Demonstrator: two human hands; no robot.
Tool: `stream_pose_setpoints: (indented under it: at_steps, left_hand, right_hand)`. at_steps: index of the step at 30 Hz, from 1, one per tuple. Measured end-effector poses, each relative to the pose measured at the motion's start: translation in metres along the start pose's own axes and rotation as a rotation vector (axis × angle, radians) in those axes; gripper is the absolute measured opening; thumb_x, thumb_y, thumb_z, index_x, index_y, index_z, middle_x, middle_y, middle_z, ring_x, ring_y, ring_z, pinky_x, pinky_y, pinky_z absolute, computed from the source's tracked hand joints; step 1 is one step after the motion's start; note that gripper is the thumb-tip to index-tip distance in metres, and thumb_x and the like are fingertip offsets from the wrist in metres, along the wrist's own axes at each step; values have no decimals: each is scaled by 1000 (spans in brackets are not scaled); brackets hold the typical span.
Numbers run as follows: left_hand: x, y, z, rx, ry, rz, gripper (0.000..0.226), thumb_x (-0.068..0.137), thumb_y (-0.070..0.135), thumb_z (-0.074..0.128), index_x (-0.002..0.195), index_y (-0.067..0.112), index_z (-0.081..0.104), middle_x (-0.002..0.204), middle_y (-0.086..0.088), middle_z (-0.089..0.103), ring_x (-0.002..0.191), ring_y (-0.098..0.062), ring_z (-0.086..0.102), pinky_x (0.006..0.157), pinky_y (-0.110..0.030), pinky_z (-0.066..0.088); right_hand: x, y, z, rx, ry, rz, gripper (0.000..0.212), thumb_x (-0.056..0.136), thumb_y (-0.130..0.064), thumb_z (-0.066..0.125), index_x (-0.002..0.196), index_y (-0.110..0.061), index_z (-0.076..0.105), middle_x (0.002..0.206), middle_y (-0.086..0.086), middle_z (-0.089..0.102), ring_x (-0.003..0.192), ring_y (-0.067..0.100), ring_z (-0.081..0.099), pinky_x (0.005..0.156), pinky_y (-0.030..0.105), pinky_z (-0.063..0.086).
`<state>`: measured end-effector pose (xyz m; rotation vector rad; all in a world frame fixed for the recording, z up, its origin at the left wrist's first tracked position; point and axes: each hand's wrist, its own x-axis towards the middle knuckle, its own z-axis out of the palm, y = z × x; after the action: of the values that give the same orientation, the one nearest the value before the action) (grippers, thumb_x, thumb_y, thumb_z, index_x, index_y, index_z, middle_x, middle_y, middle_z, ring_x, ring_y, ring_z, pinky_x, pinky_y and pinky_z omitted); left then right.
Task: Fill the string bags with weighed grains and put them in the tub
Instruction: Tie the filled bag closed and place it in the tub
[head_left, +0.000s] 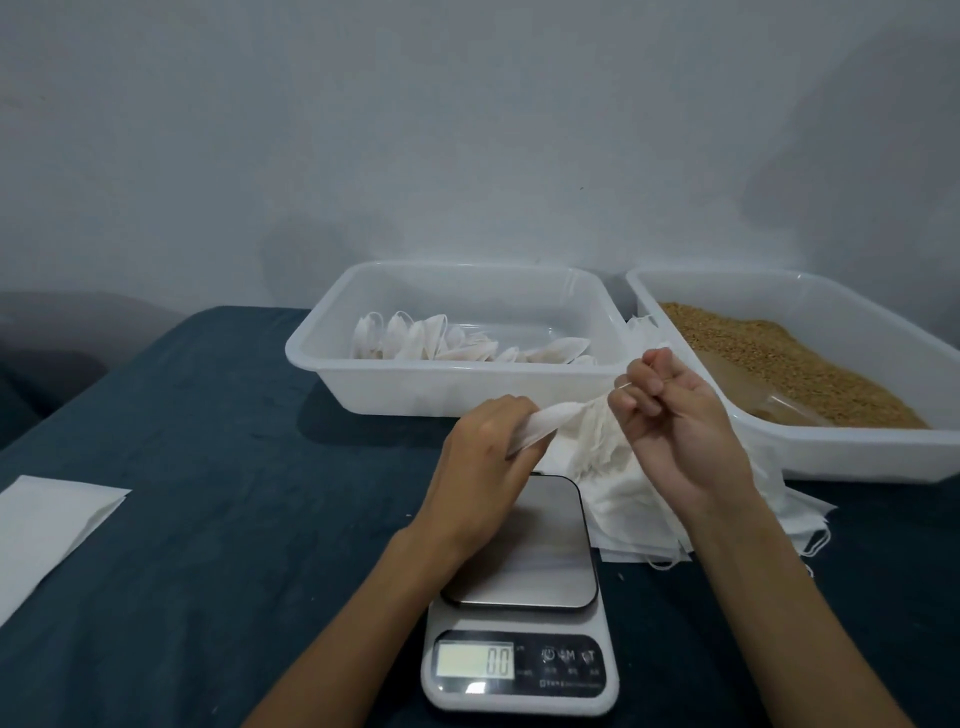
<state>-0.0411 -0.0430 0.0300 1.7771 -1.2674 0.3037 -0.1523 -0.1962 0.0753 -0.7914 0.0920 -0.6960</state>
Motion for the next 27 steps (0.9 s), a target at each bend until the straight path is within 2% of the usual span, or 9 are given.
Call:
stream_pose_setpoints:
  at_steps: [5, 8, 12, 14, 17, 20, 22, 24, 27]
  left_hand:
    - [0, -3, -2, -17, 14, 25, 14, 103, 21, 64, 95, 9, 63, 83, 5, 55, 74, -16, 49, 66, -33, 43]
    - [0, 2, -4, -65, 19, 1, 17, 103, 24, 64, 91, 12, 63, 79, 9, 55, 70, -11, 50, 64, -29, 42]
    - [5, 6, -4, -154, 23, -131, 19, 104, 19, 61, 87, 9, 61, 72, 8, 53, 64, -7, 46, 61, -23, 38]
    - [18, 7, -11, -148, 85, -196, 15, 103, 14, 60, 93, 6, 68, 81, 3, 61, 72, -8, 53, 66, -24, 43]
    - [53, 6, -27, -120, 185, -274, 16, 103, 18, 64, 94, 8, 74, 97, 0, 61, 88, -16, 57, 81, -30, 49]
    - [101, -6, -39, -65, 254, -352, 26, 103, 26, 63, 86, 11, 74, 90, -5, 63, 79, -26, 66, 81, -43, 58]
    - [130, -19, -40, 32, 227, -385, 27, 103, 21, 62, 82, 9, 75, 73, -8, 70, 66, -26, 70, 76, -47, 61]
    - [148, -36, -36, 125, 154, -458, 25, 101, 15, 59, 83, 7, 75, 65, -7, 71, 63, -23, 73, 78, -45, 63]
    - [154, -60, -30, 257, -15, -584, 22, 101, 13, 59, 97, -1, 74, 86, -16, 77, 86, -34, 75, 85, -40, 59]
  right_hand:
    - [2, 3, -3, -33, -2, -23, 6, 85, -7, 55, 87, -12, 52, 64, -4, 41, 50, 6, 35, 58, 20, 48]
    - [4, 3, -7, -31, -32, 18, 9, 98, -11, 51, 90, -13, 55, 69, -3, 45, 52, 6, 38, 63, 23, 53]
    - [7, 2, -14, -59, 16, 32, 22, 101, -32, 54, 106, -13, 66, 99, 3, 71, 66, 10, 58, 73, 29, 60]
    - [9, 1, -17, -46, 24, 56, 31, 102, -38, 52, 117, -14, 64, 111, 4, 73, 72, 11, 62, 76, 32, 60]
    - [10, -2, -19, -8, 27, 78, 33, 103, -41, 50, 115, -15, 65, 103, 3, 73, 69, 11, 62, 73, 31, 60]
    - [12, -5, -22, 27, 28, 71, 34, 103, -43, 49, 108, -15, 66, 89, 0, 68, 62, 11, 58, 68, 30, 59]
    - [13, -7, -23, 55, 32, 63, 34, 103, -43, 48, 103, -14, 64, 80, -1, 62, 58, 12, 50, 62, 29, 55]
    - [14, -9, -25, 84, 36, 58, 34, 104, -43, 47, 96, -14, 62, 73, -2, 54, 56, 12, 44, 56, 27, 50]
    - [16, -11, -28, 118, 44, 51, 35, 105, -42, 47, 90, -14, 61, 69, -3, 47, 54, 12, 40, 53, 26, 46]
